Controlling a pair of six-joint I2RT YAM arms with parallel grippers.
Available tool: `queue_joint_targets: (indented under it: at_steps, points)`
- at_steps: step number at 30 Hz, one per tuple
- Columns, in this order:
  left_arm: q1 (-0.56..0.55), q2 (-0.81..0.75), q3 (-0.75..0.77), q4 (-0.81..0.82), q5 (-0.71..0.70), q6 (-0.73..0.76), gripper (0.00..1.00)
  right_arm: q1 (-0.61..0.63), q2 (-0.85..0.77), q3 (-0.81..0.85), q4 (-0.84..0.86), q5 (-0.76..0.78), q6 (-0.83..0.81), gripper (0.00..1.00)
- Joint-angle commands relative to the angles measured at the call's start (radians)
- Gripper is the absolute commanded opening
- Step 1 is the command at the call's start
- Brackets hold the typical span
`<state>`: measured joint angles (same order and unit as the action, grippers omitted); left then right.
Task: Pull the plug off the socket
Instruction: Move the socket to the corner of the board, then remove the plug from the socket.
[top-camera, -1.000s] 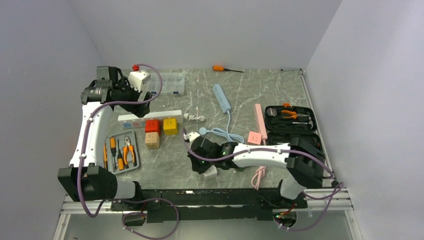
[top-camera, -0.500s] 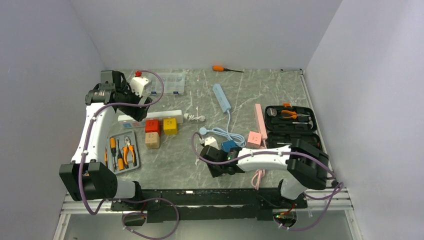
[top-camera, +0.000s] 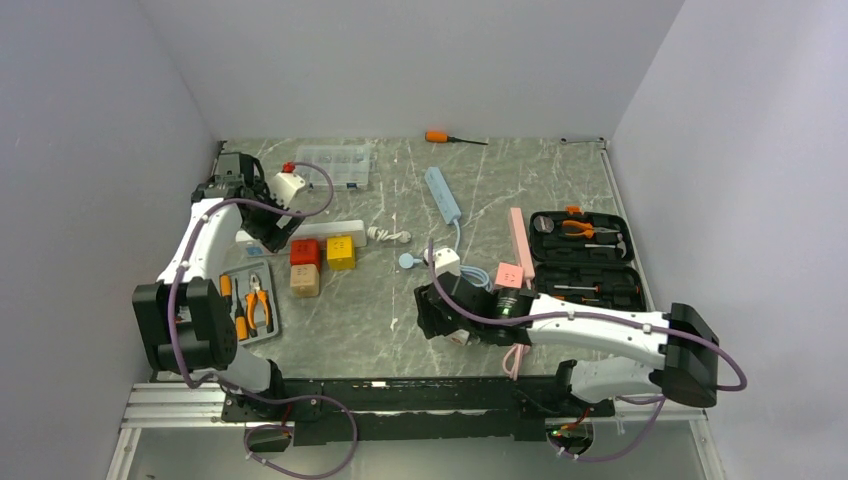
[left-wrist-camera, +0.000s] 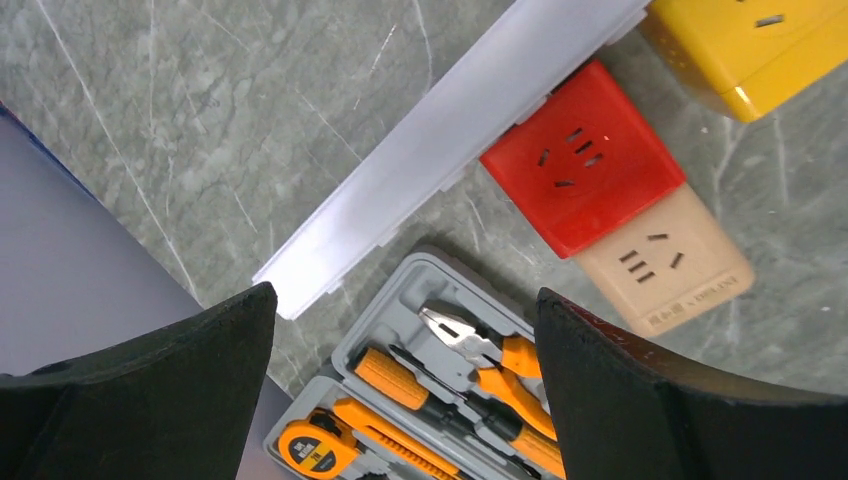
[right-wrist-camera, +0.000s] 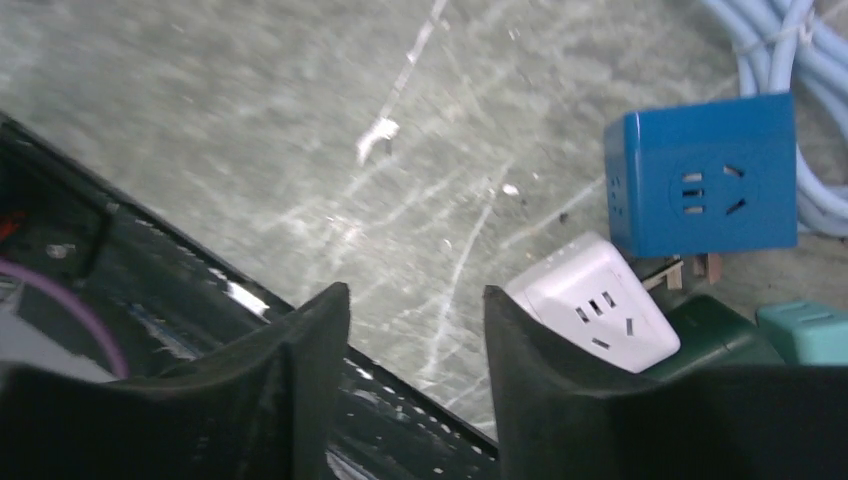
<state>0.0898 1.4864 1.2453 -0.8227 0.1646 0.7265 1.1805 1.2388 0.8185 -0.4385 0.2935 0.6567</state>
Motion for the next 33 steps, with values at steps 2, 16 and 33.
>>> queue_joint_targets:
  at_steps: [2,16,33]
  points:
    - [0.022,0.04,0.0,0.097,-0.002,0.136,0.99,-0.002,-0.071,0.053,0.053,0.022,-0.06,0.58]
    - [0.077,0.183,0.068,0.048,0.147,0.441,0.99,-0.003,-0.092,0.047,0.08,0.034,-0.066,0.6]
    - [-0.055,0.134,-0.088,0.048,0.222,0.238,0.63,-0.004,-0.186,-0.022,0.05,0.13,-0.049,0.6]
